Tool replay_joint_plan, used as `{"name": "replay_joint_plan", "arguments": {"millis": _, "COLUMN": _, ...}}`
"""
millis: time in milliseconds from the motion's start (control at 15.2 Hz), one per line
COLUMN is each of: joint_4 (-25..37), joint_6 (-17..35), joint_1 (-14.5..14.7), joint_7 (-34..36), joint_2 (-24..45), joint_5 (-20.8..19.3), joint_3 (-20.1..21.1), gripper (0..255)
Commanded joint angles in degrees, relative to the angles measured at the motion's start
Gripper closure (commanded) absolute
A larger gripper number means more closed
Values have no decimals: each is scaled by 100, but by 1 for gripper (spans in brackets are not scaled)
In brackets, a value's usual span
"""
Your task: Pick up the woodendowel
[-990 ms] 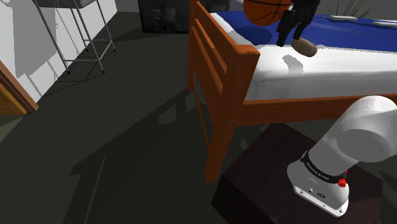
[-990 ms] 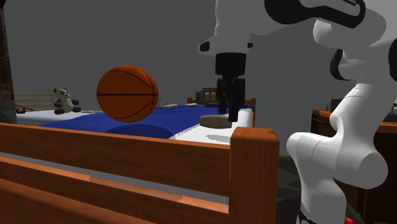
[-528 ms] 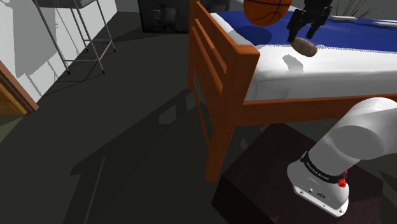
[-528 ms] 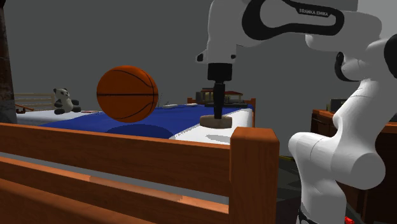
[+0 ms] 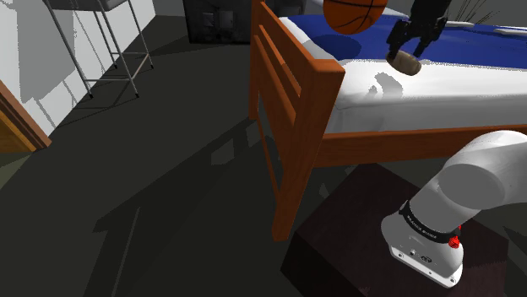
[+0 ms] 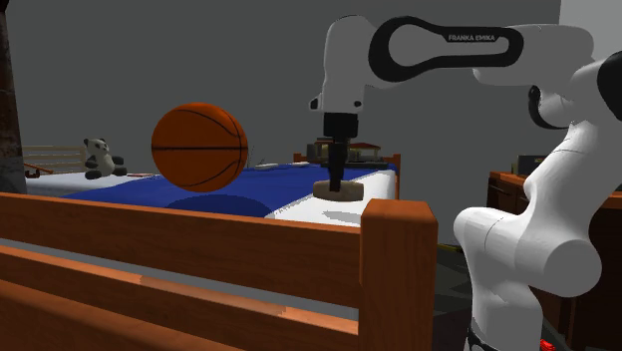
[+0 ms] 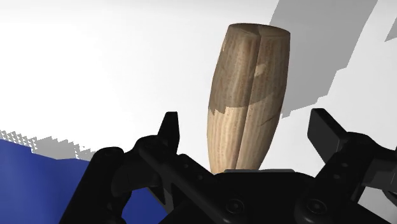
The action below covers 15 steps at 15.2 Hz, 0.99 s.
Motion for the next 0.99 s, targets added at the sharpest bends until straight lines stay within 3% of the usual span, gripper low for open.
{"name": "replay_joint_plan", "arguments": {"millis": 0, "joint_4": -170, "joint_6": 153, "joint_1": -10, "joint_7": 17, "joint_2": -20, "joint_5": -21, "joint_3": -24, "gripper": 0}}
{"name": "replay_joint_plan", "arguments": {"millis": 198, "joint_4": -304, "joint_6": 265, "joint_1": -16, "joint_7": 30, "joint_2": -42, "joint_5": -37, "joint_3": -39, "gripper": 0}}
{"name": "replay_joint_plan", "arguments": {"millis": 264, "joint_4": -314, "joint_6": 279, "joint_1": -17, "joint_7": 30, "joint_2": -37, "joint_5": -40, "joint_3": -44, "gripper": 255}}
{"name": "replay_joint_plan", "arguments": {"millis": 924, "joint_4": -220, "joint_6": 193, "joint_1": -12, "joint_7": 22, "joint_2": -29, "joint_5": -27, "joint_3": -30, "gripper": 255}}
